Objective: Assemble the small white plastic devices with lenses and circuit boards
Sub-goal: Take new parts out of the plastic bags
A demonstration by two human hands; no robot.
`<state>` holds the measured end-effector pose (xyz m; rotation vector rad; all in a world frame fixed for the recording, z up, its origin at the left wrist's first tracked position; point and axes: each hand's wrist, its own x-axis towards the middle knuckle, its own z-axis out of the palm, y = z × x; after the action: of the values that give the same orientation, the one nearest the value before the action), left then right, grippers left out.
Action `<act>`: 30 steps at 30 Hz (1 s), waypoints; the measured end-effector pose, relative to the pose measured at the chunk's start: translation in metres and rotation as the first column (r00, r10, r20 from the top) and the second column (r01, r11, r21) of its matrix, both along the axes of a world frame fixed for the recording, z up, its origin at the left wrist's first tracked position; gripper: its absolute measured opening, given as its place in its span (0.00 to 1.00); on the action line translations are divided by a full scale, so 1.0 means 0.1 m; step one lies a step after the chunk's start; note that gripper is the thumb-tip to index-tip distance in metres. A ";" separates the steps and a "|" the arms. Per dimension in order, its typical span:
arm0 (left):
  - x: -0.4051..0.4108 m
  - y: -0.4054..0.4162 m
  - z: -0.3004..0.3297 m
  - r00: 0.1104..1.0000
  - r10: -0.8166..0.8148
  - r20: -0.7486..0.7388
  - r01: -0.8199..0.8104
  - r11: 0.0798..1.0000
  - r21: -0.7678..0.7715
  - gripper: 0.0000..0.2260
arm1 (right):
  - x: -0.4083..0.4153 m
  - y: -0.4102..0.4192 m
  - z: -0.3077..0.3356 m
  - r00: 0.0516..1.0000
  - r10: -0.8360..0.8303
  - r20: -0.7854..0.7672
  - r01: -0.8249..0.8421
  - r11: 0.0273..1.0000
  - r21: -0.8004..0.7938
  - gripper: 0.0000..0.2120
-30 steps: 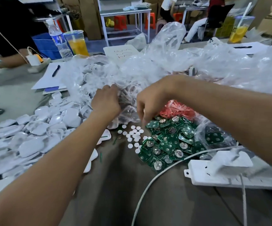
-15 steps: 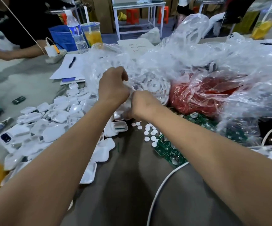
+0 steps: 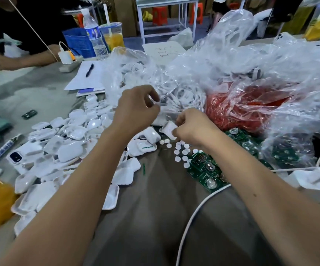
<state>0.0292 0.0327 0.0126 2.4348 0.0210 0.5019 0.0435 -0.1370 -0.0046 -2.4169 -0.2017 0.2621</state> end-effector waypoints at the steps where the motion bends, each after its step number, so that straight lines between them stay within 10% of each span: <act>1: 0.00 -0.05 -0.03 0.996 -0.067 -0.067 0.069 0.997 0.027 0.02 | -0.02 -0.03 0.02 1.000 -0.016 0.010 0.016 0.999 0.033 0.05; 4: 0.01 -0.19 -0.09 0.956 -0.201 -0.213 0.220 0.973 0.071 0.04 | -0.03 -0.13 0.11 0.997 -0.057 0.047 0.051 0.993 0.110 0.08; 9: 0.01 -0.37 -0.13 0.915 -0.287 -0.284 0.185 0.923 -0.337 0.05 | 0.06 -0.36 0.33 0.994 -0.002 0.110 0.013 0.995 -0.097 0.05; 13: 0.06 -0.43 -0.19 0.939 -0.215 -0.268 0.214 0.976 -0.032 0.13 | 0.16 -0.53 0.31 0.978 -0.072 0.197 0.126 0.952 -0.279 0.07; 18: 0.21 -0.32 -0.17 0.929 0.323 0.182 -0.323 0.946 -0.030 0.10 | 0.17 -0.47 0.22 0.960 -0.091 0.264 0.171 0.940 -0.296 0.10; 24: 0.53 -0.13 -0.17 0.967 0.204 -0.154 -0.188 0.976 0.111 0.07 | 0.31 -0.20 0.48 0.839 0.020 0.543 0.061 0.989 -0.131 0.11; 30: 0.56 -0.26 -0.06 1.000 0.000 0.013 0.007 0.829 -0.560 0.20 | 0.47 0.04 0.46 0.876 0.326 0.355 -0.159 0.891 -0.425 0.17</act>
<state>0.0851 0.0063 0.0063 1.8498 0.1399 0.4341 0.0907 -0.1329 0.0410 -2.8172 -0.7222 -0.1286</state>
